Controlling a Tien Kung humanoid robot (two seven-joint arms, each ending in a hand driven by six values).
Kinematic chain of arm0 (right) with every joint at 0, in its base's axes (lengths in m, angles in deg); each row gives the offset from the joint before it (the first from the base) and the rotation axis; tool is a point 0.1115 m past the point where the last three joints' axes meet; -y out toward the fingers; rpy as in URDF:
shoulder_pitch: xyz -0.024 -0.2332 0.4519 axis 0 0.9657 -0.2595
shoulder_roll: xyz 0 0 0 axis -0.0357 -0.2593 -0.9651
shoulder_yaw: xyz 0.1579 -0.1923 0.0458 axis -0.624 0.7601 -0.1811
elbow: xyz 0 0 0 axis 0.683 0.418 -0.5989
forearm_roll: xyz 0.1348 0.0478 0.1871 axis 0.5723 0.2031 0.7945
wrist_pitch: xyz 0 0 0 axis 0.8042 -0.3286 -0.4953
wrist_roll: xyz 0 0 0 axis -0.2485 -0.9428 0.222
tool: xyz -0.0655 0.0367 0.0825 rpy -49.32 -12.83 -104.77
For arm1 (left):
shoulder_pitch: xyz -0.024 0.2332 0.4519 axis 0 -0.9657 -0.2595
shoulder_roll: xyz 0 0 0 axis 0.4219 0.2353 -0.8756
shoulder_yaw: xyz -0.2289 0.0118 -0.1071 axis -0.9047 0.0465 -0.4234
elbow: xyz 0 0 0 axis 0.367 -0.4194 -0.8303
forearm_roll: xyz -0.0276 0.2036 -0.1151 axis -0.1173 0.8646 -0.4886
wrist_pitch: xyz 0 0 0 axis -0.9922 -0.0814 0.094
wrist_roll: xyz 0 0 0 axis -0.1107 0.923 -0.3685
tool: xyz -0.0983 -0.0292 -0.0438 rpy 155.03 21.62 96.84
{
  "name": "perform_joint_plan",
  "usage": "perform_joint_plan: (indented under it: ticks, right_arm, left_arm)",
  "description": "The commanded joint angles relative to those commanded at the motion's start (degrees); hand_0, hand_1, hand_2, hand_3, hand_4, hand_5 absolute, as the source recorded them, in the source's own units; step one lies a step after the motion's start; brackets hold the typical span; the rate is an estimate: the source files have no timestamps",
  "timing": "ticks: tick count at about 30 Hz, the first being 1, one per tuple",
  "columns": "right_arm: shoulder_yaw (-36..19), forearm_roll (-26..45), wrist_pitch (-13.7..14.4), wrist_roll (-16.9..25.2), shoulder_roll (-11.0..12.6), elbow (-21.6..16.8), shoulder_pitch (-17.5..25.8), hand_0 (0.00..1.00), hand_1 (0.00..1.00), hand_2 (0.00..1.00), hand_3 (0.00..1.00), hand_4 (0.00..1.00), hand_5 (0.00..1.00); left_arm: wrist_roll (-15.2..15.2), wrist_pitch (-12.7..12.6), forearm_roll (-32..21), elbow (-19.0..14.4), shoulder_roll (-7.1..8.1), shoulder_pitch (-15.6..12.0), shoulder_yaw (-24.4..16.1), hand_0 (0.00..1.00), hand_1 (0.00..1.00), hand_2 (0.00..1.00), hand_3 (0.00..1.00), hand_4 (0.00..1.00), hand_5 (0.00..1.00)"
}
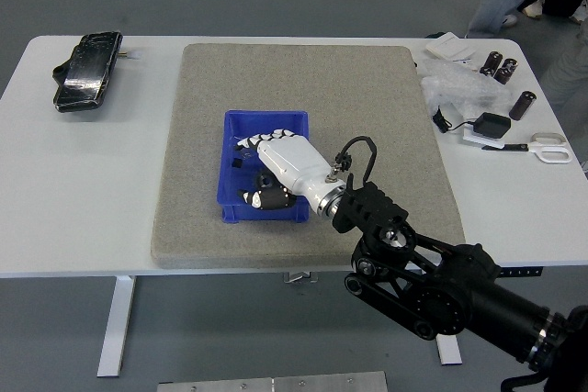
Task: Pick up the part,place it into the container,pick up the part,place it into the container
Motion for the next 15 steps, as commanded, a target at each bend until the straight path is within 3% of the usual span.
perform_joint_plan:
  ticks: [5,10,11,12,15]
  right_arm:
    - [-1.27,0.84,0.79,0.55,0.38,-0.80,0.34,0.882,0.812,0.821,0.804,0.823,0.384]
    - [-6.93,2.92,3.29,1.80,1.41,-3.18,1.59,0.878,0.808,0.817,0.801,0.811,0.365]
    - [-8.31,3.11,3.58,1.88,1.90,-2.97,1.64,0.878,0.808,0.817,0.801,0.811,0.365]
    - [-9.45,3.23,3.75,1.93,2.35,-2.68,1.63,0.807,0.746,0.785,0.779,0.808,0.368]
    - [-13.16,4.32,4.00,2.13,4.60,-0.18,1.41,0.807,0.746,0.785,0.779,0.808,0.368]
  left_arm:
    - [0.11,-0.02,0.06,0.00,-0.05,-0.03,-0.02,0.674,0.668,0.649,0.654,0.717,0.215]
    - [0.08,0.01,0.03,0.00,-0.19,-0.01,0.13,0.674,0.668,0.649,0.654,0.717,0.216]
    - [0.06,0.01,0.02,0.00,-0.21,0.01,0.15,0.674,0.668,0.649,0.654,0.717,0.216]
    - [0.06,0.01,0.03,0.00,-0.21,0.03,0.14,0.674,0.668,0.646,0.652,0.717,0.216]
    - [0.09,-0.02,0.08,0.00,-0.23,0.06,0.05,0.674,0.668,0.646,0.652,0.717,0.216]
